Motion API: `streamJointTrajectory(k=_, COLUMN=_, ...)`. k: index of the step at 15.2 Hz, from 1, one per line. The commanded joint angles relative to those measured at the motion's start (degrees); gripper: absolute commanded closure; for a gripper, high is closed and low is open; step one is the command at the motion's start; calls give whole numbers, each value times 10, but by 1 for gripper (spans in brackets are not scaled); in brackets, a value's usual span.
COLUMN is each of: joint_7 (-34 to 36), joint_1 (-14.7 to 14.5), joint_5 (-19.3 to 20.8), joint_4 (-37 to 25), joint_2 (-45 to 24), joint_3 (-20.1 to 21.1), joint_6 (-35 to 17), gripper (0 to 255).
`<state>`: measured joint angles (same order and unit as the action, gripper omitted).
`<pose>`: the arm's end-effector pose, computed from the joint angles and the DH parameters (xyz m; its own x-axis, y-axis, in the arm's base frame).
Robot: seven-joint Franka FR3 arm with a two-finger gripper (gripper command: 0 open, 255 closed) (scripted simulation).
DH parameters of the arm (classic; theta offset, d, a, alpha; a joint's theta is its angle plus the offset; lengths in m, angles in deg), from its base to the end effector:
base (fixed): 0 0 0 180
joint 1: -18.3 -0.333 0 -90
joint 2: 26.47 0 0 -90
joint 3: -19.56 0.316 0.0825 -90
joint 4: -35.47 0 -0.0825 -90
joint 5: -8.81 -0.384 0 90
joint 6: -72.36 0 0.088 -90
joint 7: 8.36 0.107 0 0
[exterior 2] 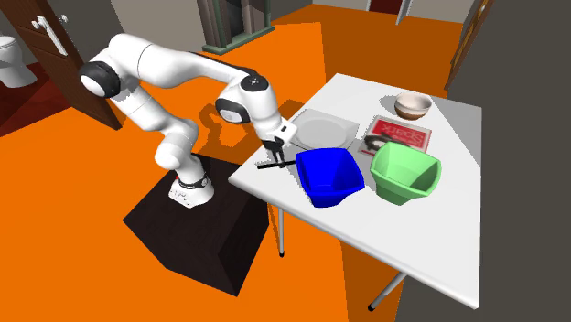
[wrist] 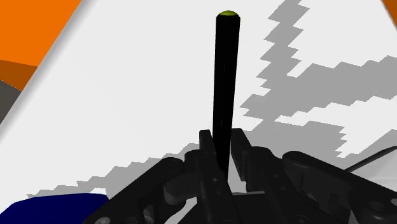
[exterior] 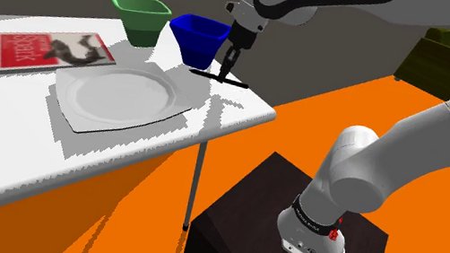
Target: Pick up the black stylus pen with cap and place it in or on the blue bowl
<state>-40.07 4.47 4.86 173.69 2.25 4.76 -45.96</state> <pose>0.4160 -0.0114 0.5006 0.8481 0.4859 0.2115 0.5117 -0.8546 -0.0887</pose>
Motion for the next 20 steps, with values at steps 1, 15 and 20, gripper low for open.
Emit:
streamJointTrajectory(k=1, joint_7=2, joint_1=1, joint_5=1, joint_4=-15, joint_2=3, joint_3=1, joint_6=18, gripper=255)
streamJointTrajectory(k=15, joint_7=18, joint_1=-2, joint_5=2, joint_4=-120, joint_2=5, joint_3=8, joint_6=124, gripper=255)
streamJointTrajectory(k=20, joint_7=23, joint_1=-3, joint_5=1, joint_4=-163, joint_2=0, joint_3=9, joint_6=162, gripper=255)
